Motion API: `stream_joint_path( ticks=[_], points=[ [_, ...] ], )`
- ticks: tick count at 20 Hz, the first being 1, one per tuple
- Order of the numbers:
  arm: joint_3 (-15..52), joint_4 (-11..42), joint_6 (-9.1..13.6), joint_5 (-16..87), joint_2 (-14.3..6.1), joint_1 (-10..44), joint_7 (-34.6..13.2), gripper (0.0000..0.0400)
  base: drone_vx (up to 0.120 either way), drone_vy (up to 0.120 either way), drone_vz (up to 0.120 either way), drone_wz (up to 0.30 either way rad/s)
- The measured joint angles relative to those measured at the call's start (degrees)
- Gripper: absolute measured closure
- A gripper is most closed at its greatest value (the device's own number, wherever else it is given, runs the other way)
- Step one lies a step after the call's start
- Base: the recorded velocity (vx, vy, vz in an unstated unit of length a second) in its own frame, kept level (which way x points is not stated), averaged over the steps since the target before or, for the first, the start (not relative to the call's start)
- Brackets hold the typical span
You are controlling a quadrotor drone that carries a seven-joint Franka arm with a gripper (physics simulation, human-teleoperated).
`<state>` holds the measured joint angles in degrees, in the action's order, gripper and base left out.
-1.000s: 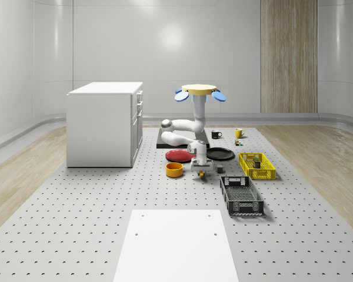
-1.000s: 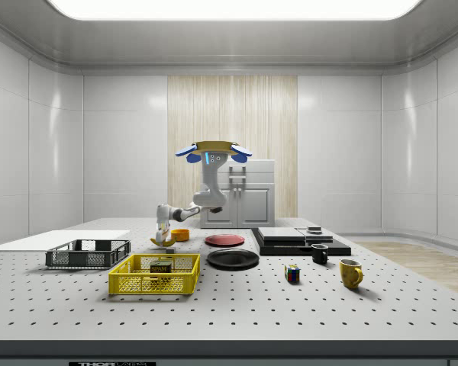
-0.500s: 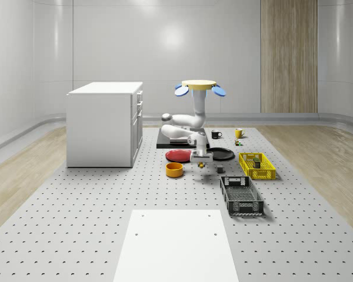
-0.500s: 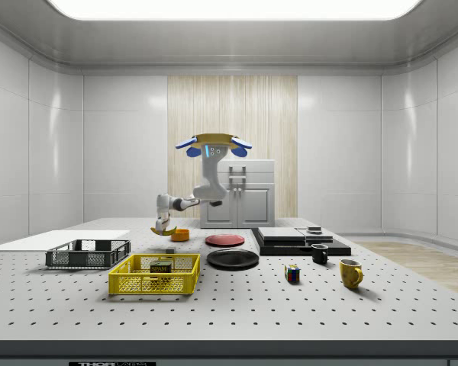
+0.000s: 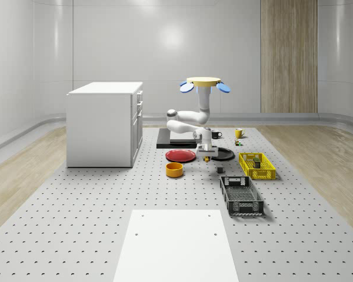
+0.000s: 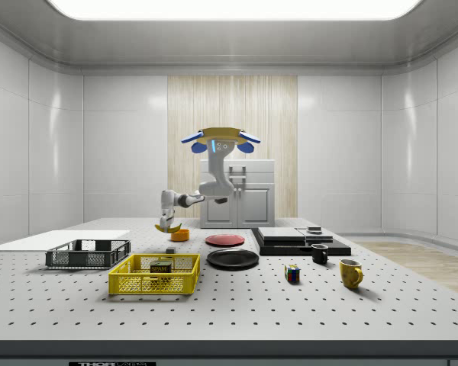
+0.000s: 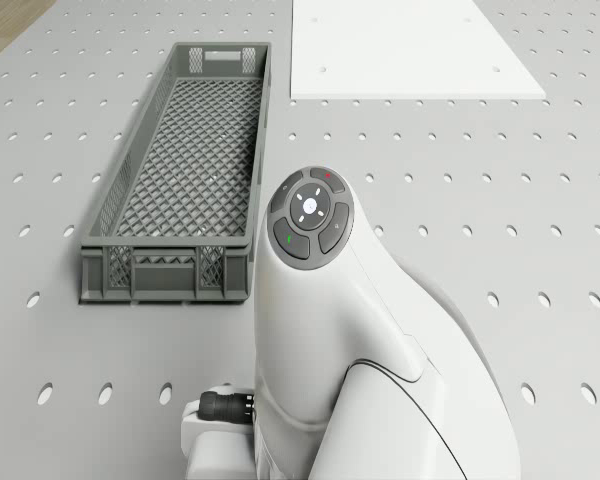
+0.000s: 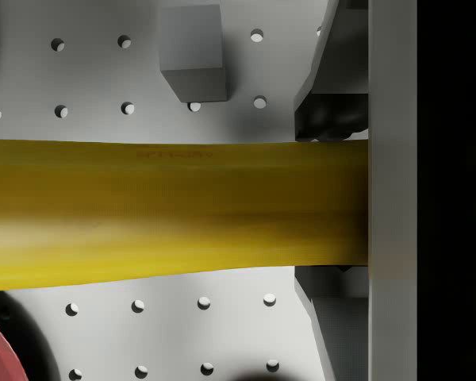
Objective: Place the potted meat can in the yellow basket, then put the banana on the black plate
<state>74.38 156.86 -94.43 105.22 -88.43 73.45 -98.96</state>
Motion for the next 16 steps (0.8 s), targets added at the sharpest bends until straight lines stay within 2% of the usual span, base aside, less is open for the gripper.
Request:
stream_joint_path(
  ticks=[16],
  points=[
    [0.11,-0.01,-0.59,-0.36,-0.68,0.19,-0.35,0.0207,-0.12,0.12,0.0,0.0]
  ],
)
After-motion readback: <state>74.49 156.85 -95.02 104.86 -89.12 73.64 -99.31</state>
